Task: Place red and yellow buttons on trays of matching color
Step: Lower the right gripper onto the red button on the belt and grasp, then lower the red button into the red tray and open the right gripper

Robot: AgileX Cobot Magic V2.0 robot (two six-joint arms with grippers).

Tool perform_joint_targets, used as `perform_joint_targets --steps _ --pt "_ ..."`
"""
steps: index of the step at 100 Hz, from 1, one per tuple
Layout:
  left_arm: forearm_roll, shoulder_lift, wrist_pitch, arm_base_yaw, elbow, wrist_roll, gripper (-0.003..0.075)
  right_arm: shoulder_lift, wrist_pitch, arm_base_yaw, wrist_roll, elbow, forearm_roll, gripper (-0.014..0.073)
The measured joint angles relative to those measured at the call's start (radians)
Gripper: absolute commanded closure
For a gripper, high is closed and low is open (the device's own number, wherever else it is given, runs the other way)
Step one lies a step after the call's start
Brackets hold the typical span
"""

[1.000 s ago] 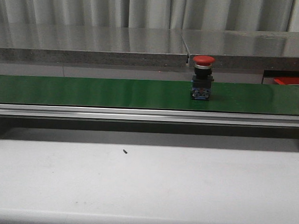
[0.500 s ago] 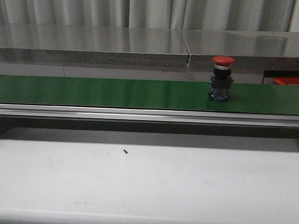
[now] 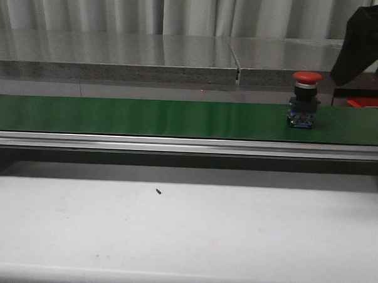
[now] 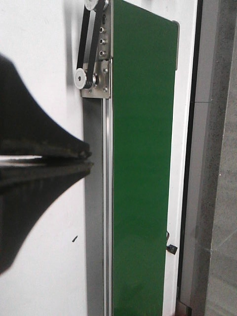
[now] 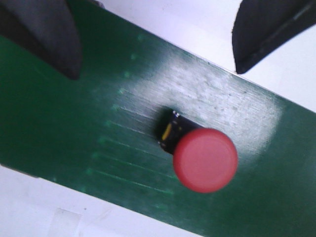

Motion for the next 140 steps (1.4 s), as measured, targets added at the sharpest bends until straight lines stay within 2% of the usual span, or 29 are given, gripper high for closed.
perform_joint_targets --steps 36,43,52,67,74,93,112,140 --pt "0.000 0.000 0.000 0.000 0.000 0.000 0.0739 0.169 0.013 0.026 -0.003 -0.125 0.002 -0.0017" --pt "0.000 0.000 0.000 0.000 0.000 0.000 0.0739 0.192 0.010 0.026 -0.003 -0.140 0.002 0.0013" --pt "0.000 0.000 0.000 0.000 0.000 0.000 0.0739 0.210 0.005 0.026 0.002 -0.149 0.002 0.0127" --pt "0.000 0.000 0.000 0.000 0.000 0.000 0.0739 0.211 0.002 0.026 0.012 -0.157 0.000 0.0403" --pt "0.000 0.000 0.000 0.000 0.000 0.000 0.0739 0.211 0.000 0.022 0.016 -0.170 -0.002 0.0468" --pt "0.000 0.000 0.000 0.000 0.000 0.000 0.0739 0.211 0.030 -0.019 0.049 -0.245 0.000 0.0473" --pt "0.000 0.000 0.000 0.000 0.000 0.000 0.0739 0.230 0.030 -0.137 0.057 -0.361 0.000 0.0473" --pt "0.000 0.000 0.000 0.000 0.000 0.000 0.0739 0.414 0.032 -0.297 0.065 -0.589 -0.002 0.0473"
